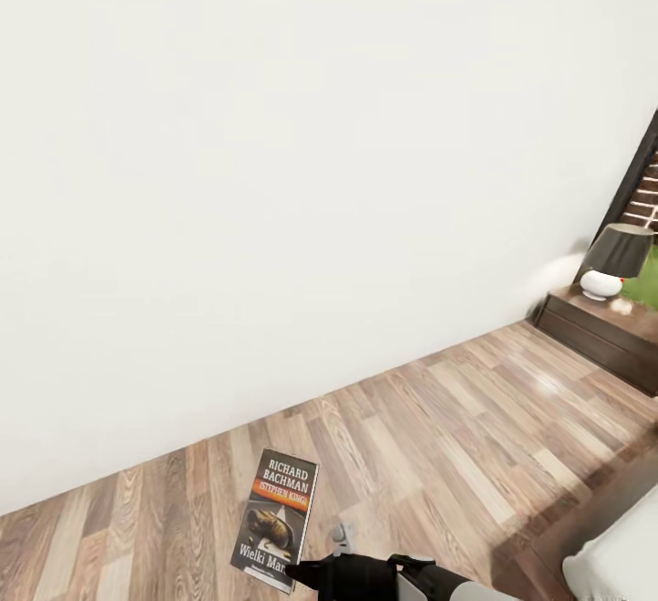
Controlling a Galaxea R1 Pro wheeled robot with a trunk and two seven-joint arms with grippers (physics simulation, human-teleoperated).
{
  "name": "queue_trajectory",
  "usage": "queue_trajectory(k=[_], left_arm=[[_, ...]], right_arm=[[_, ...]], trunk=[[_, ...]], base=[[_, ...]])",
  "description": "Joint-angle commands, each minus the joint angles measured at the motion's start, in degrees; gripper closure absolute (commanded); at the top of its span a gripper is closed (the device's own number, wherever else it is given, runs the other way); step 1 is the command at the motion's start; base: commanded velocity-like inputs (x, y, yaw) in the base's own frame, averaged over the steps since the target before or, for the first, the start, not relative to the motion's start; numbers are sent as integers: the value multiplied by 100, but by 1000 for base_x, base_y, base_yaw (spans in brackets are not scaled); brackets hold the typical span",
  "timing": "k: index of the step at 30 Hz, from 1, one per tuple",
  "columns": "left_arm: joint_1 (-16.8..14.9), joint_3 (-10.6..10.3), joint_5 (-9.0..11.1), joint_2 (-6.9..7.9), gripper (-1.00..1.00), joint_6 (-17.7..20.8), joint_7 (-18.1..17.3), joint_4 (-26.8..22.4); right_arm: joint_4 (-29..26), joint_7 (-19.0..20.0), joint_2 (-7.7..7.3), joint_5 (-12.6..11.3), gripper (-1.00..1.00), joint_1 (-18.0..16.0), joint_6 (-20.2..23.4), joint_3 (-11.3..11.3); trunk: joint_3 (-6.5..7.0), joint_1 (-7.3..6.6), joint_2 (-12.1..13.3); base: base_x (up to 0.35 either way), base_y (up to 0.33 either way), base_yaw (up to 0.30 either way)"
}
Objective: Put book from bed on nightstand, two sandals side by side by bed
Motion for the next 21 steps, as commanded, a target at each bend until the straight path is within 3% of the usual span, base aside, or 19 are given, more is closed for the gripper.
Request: queue_trajectory(k=[1,6,21], left_arm=[[-2,-51,34,0,-100,-23,22,-1],[-2,-55,31,3,-100,-48,22,-1],[-2,-56,23,6,-100,-59,22,-1]], right_arm=[[15,3,0,45,100,-11,-24,-65],[13,3,0,45,100,-10,-24,-65],[11,5,0,45,100,-10,-28,-65]], trunk=[[-12,5,-12],[-12,5,-12],[5,5,-12]], base=[[178,41,-269],[175,120,-211],[213,215,-103]])
